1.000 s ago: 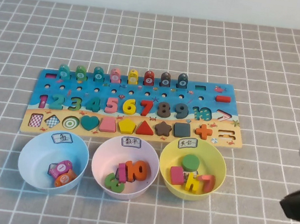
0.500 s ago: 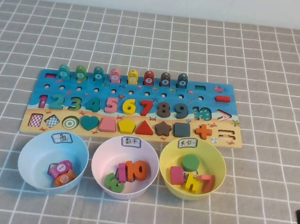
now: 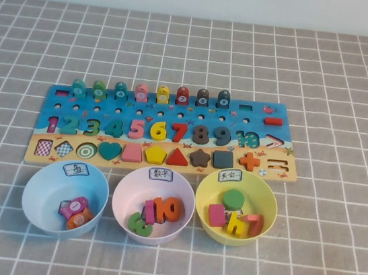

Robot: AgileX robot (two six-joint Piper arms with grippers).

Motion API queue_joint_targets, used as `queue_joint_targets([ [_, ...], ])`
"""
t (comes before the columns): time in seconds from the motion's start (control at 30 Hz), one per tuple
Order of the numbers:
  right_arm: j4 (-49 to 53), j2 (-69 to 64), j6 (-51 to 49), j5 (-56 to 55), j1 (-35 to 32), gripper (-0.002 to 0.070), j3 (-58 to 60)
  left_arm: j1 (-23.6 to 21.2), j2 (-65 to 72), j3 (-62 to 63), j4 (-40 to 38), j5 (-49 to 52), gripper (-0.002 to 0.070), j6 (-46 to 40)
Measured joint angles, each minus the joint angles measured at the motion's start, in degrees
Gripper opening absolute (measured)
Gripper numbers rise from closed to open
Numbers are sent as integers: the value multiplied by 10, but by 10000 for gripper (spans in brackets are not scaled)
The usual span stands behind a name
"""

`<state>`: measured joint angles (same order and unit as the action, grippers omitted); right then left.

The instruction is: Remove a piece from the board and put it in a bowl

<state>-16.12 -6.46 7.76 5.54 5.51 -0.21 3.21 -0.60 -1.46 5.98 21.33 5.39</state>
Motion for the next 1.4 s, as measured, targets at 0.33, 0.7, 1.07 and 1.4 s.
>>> queue_joint_targets([
  [0.33, 1, 69, 0, 21, -16, -17, 17, 0, 0, 0, 0, 0, -4, 0],
  [0.7, 13, 69, -1, 36, -18, -17, 17, 0, 0, 0, 0, 0, -4, 0],
  [1.07, 49, 69, -4, 152, -18, -17, 17, 0, 0, 0, 0, 0, -4, 0],
  [1.4, 49, 69, -4, 156, -18, -17, 17, 0, 0, 0, 0, 0, -4, 0],
])
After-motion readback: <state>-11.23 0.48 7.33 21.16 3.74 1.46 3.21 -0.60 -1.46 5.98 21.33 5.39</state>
